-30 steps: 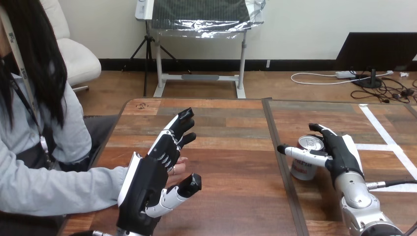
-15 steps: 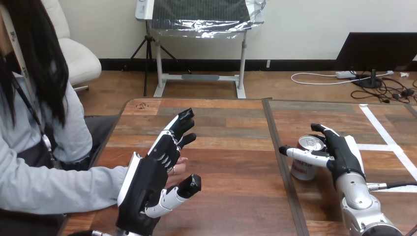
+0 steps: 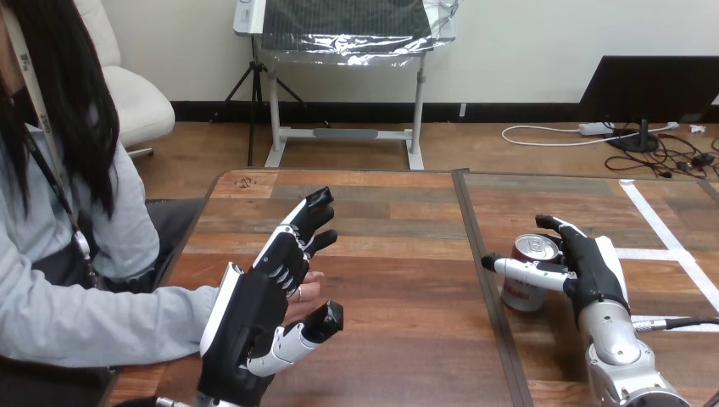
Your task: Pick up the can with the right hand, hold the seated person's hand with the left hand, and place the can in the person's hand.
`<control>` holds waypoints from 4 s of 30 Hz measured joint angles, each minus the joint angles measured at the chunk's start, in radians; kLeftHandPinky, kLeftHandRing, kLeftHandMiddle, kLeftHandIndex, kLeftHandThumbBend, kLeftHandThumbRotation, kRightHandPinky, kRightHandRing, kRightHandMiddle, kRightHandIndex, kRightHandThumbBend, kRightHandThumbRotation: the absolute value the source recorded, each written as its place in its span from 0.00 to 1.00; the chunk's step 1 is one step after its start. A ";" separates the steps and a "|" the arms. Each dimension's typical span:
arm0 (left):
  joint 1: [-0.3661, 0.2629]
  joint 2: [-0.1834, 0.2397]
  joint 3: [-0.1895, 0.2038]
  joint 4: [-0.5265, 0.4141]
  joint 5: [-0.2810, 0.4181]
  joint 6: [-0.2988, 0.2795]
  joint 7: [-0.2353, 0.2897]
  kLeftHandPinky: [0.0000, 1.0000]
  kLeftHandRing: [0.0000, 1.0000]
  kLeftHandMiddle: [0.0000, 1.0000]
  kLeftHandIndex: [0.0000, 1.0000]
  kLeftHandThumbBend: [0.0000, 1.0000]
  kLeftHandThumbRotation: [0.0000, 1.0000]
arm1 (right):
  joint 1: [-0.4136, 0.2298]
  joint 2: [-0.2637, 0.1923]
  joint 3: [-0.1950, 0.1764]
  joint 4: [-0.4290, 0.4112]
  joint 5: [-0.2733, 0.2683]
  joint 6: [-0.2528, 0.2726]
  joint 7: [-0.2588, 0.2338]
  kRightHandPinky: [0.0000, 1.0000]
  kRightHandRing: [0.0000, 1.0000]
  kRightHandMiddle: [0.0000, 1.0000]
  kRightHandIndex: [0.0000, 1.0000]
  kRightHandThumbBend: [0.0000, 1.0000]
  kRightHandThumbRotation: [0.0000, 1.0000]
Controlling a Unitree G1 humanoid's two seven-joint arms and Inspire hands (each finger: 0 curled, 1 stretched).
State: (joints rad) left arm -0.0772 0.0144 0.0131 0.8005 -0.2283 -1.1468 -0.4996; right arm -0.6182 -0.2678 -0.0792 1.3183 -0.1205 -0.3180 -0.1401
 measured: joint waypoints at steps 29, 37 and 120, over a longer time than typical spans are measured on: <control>0.000 0.010 0.000 -0.001 -0.012 0.004 -0.019 0.86 0.93 0.94 0.90 1.00 0.65 | 0.020 0.026 -0.011 -0.011 0.006 -0.019 -0.037 0.77 0.81 0.83 0.86 0.83 0.00; 0.000 0.010 0.001 -0.001 -0.014 0.004 -0.022 0.86 0.92 0.94 0.89 1.00 0.65 | 0.027 0.033 -0.014 -0.013 0.007 -0.028 -0.053 0.75 0.78 0.80 0.82 0.80 0.00; -0.003 0.024 0.006 -0.001 -0.041 0.004 -0.055 0.84 0.93 0.94 0.90 1.00 0.66 | 0.058 0.077 -0.075 -0.014 0.066 -0.099 -0.135 0.55 0.53 0.60 0.60 0.78 0.00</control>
State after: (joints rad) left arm -0.0804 0.0380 0.0188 0.7993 -0.2692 -1.1428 -0.5546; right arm -0.5597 -0.1907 -0.1540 1.3047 -0.0550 -0.4172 -0.2754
